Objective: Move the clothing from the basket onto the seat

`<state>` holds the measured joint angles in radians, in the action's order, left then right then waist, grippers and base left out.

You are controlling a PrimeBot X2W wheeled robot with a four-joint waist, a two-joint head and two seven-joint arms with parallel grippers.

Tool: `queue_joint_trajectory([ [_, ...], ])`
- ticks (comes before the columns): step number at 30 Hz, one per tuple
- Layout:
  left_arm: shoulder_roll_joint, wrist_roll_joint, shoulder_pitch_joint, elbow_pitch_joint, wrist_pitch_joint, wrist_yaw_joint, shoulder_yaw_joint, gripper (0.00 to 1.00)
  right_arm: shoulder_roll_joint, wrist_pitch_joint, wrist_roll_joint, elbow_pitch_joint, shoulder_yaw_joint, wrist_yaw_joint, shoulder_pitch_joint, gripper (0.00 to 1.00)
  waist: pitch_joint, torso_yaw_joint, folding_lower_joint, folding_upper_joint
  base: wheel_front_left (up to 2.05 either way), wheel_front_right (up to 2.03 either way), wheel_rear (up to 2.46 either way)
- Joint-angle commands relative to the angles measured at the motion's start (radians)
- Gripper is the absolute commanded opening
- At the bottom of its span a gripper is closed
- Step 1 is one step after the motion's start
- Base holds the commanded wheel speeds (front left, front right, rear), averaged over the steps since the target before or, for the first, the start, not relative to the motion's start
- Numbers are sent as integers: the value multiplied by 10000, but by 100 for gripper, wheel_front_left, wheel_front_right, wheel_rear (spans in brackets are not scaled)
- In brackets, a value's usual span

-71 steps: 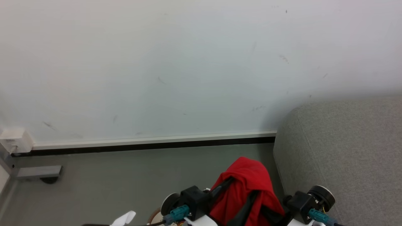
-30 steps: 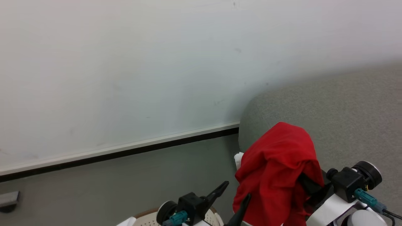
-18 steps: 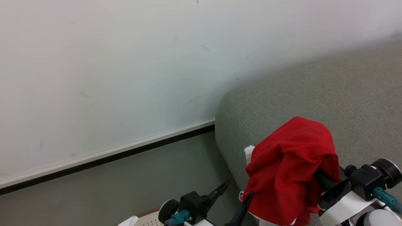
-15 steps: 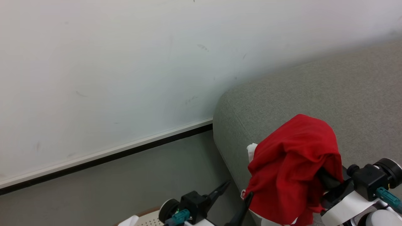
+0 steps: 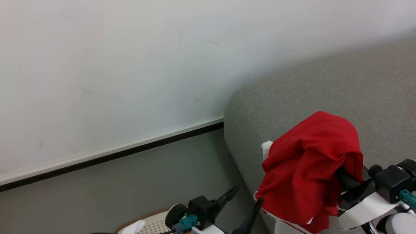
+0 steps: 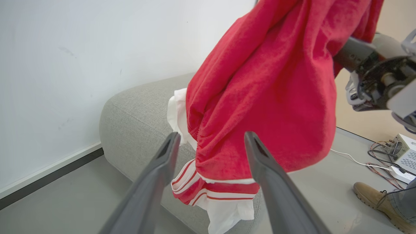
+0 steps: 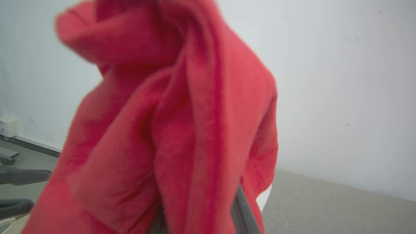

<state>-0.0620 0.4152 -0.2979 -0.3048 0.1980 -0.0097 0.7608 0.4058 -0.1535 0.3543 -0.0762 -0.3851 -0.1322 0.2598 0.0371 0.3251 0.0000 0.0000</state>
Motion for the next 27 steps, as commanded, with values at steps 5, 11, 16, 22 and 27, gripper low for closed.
queue_joint_trajectory([
  [5,-152,-38,-351,36,-140,-33,54,100,-13,-11,-40,58,277,27,563,0,-511,-245,0,0,0,0,0],
  [11,-409,-388,-1254,305,-450,-113,53,100,139,-65,-138,177,835,27,1749,0,-1922,-599,0,0,0,0,0],
  [16,-527,-673,-2207,447,-625,-274,32,100,416,-20,-285,135,1552,27,3072,0,-3153,-962,0,0,0,0,0],
  [22,-608,-828,-3038,450,-575,-376,-49,100,1040,274,-512,11,2343,27,4877,0,-4291,-1277,0,0,0,0,0],
  [27,-583,-1053,-3740,558,-635,-425,-12,100,1633,857,-391,-161,2928,27,6543,0,-5245,-1487,0,0,0,0,0],
])
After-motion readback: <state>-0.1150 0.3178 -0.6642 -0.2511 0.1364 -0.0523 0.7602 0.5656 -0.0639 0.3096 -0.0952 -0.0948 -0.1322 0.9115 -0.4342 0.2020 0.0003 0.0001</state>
